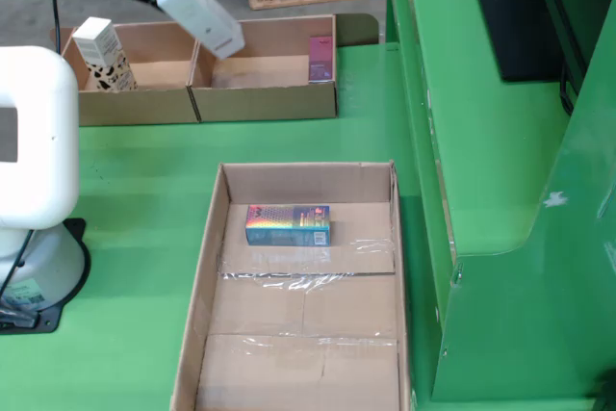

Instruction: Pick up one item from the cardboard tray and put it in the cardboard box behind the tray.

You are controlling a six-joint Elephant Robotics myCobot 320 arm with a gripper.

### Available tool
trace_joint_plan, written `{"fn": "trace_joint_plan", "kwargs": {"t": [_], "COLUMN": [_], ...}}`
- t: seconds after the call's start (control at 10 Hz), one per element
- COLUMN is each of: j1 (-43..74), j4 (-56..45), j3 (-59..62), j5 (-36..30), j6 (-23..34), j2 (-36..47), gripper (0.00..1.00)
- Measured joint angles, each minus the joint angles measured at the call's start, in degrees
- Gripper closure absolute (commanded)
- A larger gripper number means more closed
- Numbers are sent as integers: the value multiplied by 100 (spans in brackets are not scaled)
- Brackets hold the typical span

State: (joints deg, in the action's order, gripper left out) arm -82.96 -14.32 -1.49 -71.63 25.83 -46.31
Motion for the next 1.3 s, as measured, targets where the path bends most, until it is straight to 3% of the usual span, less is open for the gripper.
{"fn": "trace_joint_plan", "kwargs": {"t": [0.2, 0.4, 0.7, 1.3], "j1": [272, 325, 290, 342], "j4": [-589, -150, 641, 1134], "j3": [-35, -659, -1441, -3015], "j5": [-624, -878, -931, -835], "j6": [-290, -307, -307, -307], "j2": [-159, 413, 1160, 1213], "gripper": [100, 100, 100, 100]}}
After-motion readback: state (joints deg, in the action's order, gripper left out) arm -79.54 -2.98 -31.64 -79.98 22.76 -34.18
